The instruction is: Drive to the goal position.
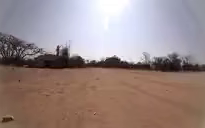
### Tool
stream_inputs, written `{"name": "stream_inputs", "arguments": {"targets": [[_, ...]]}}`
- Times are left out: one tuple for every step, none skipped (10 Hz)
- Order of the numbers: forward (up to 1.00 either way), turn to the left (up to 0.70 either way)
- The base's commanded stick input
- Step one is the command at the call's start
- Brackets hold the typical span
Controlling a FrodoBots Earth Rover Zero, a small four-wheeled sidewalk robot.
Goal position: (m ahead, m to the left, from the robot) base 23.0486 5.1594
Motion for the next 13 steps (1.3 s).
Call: {"name": "stream_inputs", "arguments": {"targets": [[1.0, 0.0], [1.0, 0.0], [1.0, 0.0], [1.0, 0.0], [1.0, 0.0], [1.0, 0.0], [1.0, 0.0], [1.0, 0.0], [1.0, 0.0], [1.0, 0.0], [1.0, 0.0], [1.0, 0.0], [1.0, 0.0]]}}
